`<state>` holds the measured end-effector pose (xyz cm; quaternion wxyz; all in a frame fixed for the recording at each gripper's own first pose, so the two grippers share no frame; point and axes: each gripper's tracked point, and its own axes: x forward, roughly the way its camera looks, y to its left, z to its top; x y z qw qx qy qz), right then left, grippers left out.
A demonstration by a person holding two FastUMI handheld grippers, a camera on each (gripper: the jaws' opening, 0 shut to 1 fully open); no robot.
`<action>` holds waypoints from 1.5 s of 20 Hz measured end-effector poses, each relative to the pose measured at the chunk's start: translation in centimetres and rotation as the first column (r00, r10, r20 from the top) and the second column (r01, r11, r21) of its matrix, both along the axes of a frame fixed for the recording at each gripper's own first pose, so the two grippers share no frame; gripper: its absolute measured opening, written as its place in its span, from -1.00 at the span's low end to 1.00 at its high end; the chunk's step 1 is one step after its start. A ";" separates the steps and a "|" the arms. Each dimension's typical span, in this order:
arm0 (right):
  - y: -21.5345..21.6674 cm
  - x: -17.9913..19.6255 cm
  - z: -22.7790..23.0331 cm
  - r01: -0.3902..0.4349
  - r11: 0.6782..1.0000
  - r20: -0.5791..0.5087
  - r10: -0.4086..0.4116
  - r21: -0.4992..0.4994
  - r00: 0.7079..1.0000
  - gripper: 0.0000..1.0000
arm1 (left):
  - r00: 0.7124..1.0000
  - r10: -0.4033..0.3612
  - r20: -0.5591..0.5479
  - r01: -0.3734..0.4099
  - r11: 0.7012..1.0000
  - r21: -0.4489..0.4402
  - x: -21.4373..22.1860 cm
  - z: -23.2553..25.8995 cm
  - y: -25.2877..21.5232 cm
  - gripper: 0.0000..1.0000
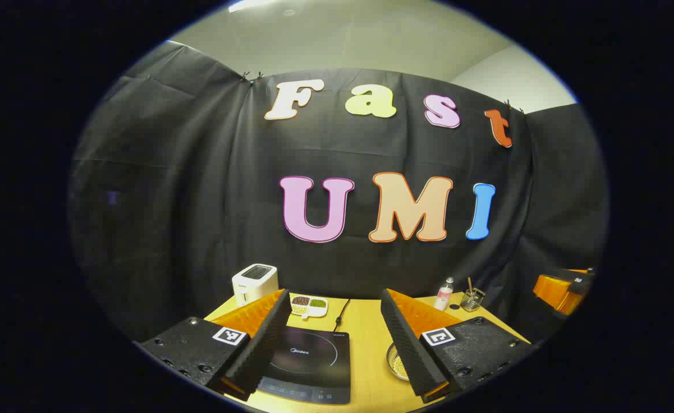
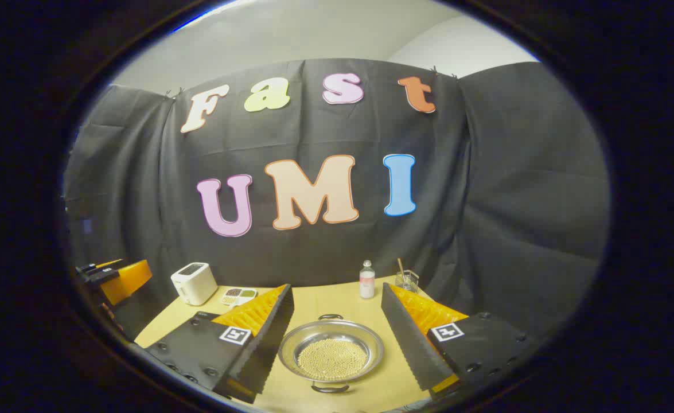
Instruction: First push the handle of the pot to place it horizontally, then grasp the pot with both hands and set it on the induction cooktop.
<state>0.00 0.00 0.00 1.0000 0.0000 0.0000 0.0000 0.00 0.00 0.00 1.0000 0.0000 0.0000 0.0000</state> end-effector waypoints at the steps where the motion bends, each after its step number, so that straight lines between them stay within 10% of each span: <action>1: -0.1 0.2 -0.3 -0.006 1.000 -0.011 0.006 -0.002 1.000 0.83 | 1.000 0.005 -0.003 -0.005 1.000 -0.003 -0.1 0.0 0.1 0.83; 19: -0.2 3.4 -0.7 -0.072 0.997 -0.050 0.073 0.028 0.996 0.95 | 0.997 0.019 -0.072 -0.017 0.999 0.028 0.0 -0.9 0.5 0.92; 30: 0.2 4.2 -1.6 -0.092 0.995 -0.085 0.095 0.044 0.992 0.29 | 0.996 0.037 -0.084 -0.033 0.998 0.049 0.1 -0.9 1.1 0.92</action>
